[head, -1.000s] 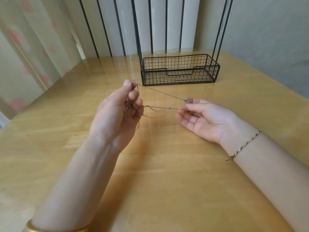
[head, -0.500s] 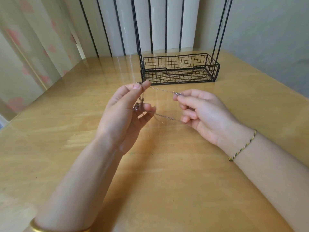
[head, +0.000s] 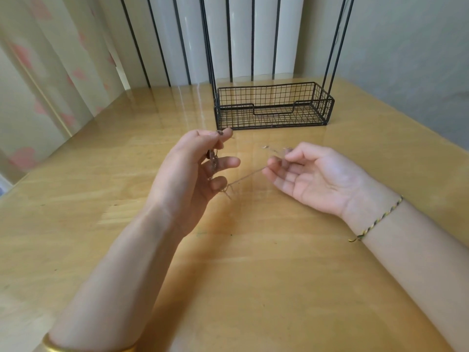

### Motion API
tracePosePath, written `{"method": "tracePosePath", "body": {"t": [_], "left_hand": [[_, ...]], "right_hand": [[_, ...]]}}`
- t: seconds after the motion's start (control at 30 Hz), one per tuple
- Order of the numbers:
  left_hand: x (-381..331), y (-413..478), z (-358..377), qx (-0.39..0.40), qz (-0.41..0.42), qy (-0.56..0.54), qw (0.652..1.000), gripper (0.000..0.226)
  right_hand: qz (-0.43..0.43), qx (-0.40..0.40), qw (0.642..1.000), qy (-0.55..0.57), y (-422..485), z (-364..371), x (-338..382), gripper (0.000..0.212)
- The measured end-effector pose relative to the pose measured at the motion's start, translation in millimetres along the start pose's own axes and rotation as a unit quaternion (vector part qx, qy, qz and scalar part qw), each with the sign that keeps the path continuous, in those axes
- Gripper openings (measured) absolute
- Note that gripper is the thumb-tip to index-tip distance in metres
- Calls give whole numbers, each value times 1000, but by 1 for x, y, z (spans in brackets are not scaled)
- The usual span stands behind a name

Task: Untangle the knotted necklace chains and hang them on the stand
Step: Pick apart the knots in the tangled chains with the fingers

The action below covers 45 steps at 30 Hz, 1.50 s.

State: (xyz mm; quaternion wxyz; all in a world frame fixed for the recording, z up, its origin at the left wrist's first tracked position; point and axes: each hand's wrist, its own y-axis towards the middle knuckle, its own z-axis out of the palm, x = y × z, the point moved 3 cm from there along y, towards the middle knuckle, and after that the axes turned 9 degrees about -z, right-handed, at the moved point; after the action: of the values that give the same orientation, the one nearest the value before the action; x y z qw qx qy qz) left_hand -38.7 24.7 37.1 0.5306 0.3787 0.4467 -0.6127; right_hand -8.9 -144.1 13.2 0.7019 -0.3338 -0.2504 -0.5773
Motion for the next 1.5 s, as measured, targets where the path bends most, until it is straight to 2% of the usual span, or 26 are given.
{"method": "tracePosePath", "body": {"t": [0.1,0.2,0.3,0.4,0.47,0.57,0.67,0.73,0.83,0.9,1.0,1.13,1.23,1.5], "left_hand": [[-1,2,-6,-18,-18,-2,1000,22],[0,1,-8,-4,-47,-4,999,21],[1,-2,-3,55,-84,0,995,21],[1,-8,4,140,-125,1,982,18],[2,-11,9,194,-149,7,970,19],[5,-11,13,259,-158,15,953,14],[5,-11,14,286,-149,15,947,14],[4,-11,14,269,-139,20,953,14],[3,-10,14,189,-96,83,974,10],[3,-7,10,114,-51,161,979,16],[5,-4,5,32,17,259,965,20],[6,-3,7,-2,79,310,947,18],[5,-4,8,-15,115,332,936,18],[3,-5,7,-49,127,329,934,15]], "right_hand": [[8,3,999,-44,0,-5,3,18],[3,17,995,-95,1,-7,3,21],[-57,44,985,-160,1,-2,3,22],[-161,85,953,-241,-2,10,1,25],[-192,124,932,-281,-6,18,-2,34],[-172,203,911,-316,-13,26,-9,39],[-131,230,922,-283,-20,32,-13,29],[-107,217,933,-268,-22,33,-13,28],[-117,179,931,-295,-19,30,-7,22],[-147,144,918,-340,-17,27,0,19],[-183,128,885,-408,-18,26,8,18],[-228,123,845,-467,-21,27,11,7],[-244,124,835,-478,-21,27,11,2],[-256,95,844,-462,-16,21,12,8]]}}
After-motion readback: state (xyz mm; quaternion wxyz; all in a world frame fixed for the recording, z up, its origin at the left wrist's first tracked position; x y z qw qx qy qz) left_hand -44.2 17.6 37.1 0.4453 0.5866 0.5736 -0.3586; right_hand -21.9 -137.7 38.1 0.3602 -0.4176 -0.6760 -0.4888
